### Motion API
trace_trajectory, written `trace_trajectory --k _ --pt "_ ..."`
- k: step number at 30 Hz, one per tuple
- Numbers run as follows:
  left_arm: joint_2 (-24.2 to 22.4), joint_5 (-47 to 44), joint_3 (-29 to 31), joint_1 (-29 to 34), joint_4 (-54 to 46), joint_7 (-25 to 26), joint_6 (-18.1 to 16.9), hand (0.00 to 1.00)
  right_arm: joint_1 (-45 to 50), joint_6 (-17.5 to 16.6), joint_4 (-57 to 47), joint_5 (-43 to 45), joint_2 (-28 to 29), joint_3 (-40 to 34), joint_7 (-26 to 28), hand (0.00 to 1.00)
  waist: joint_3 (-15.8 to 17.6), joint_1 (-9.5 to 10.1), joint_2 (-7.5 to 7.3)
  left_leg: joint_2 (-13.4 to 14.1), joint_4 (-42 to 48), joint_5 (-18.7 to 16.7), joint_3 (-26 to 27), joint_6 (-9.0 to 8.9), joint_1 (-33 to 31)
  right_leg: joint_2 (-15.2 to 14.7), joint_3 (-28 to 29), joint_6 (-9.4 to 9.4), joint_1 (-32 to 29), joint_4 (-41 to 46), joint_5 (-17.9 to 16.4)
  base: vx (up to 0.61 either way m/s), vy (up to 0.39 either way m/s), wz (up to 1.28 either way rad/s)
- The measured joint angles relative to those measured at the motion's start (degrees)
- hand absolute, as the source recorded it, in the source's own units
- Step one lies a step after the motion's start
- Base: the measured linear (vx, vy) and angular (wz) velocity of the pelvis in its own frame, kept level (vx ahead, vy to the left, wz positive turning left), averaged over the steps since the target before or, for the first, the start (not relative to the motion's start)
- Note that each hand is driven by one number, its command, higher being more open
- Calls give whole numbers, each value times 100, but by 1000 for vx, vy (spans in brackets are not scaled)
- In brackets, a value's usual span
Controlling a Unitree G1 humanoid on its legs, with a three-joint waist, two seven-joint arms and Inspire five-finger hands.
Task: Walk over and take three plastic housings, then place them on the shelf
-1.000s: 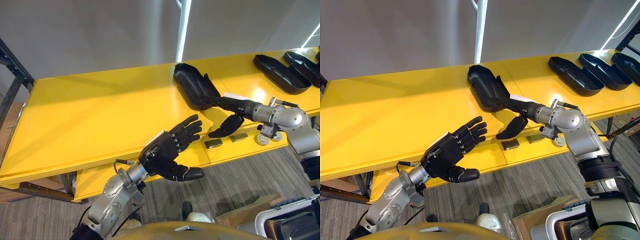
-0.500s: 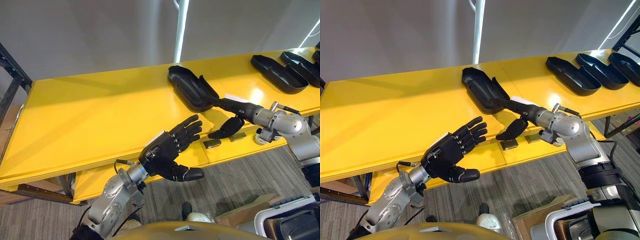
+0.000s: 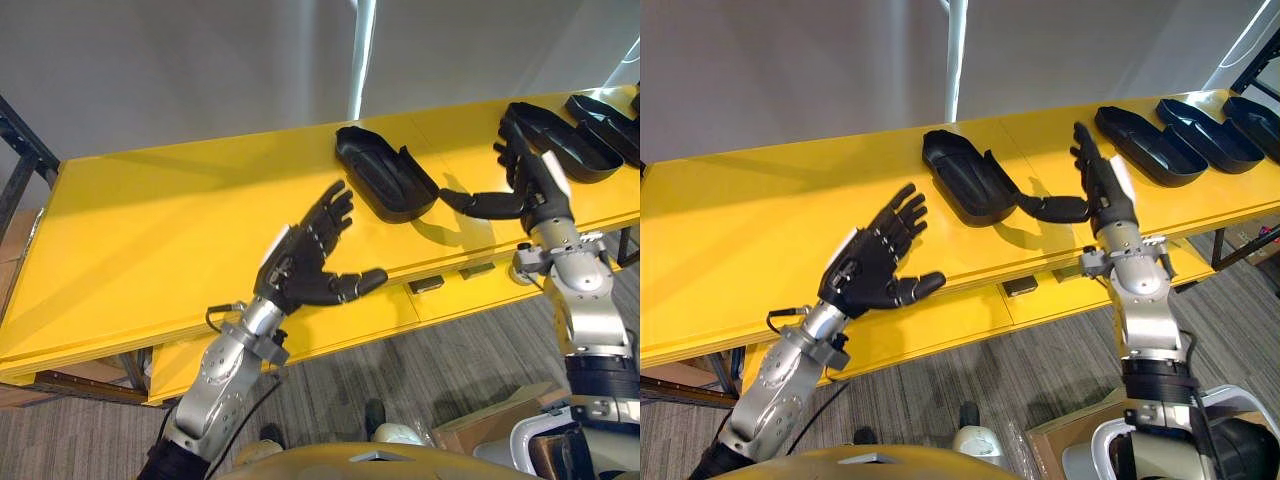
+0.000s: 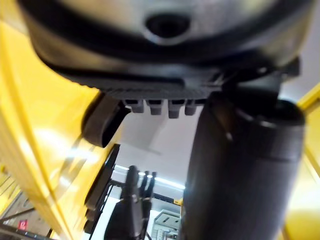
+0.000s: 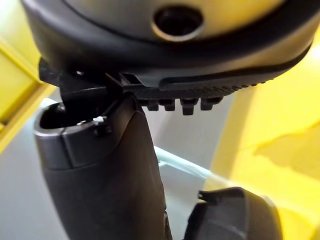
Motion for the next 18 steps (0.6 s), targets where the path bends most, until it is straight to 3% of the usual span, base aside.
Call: trace_trajectory --k 5,9,18 --pt "-128 202 -39 -837 -4 667 3 100 54 108 21 480 98 28 77 100 57 -50 -7 14 113 -43 -30 13 -216 -5 15 26 -152 6 34 -7 -11 4" --pt "-136 224 -37 -1248 9 1026 5 100 -293 107 80 689 97 217 206 100 386 -149 31 120 805 -385 -39 21 -537 -25 79 30 -217 58 45 -28 -10 -5" --pt "-249 224 -96 -2377 771 1561 82 100 -1057 99 605 1373 91 431 633 100 938 -160 105 466 2021 -953 -105 28 -1287 89 185 13 -528 190 83 -66 -18 -3"
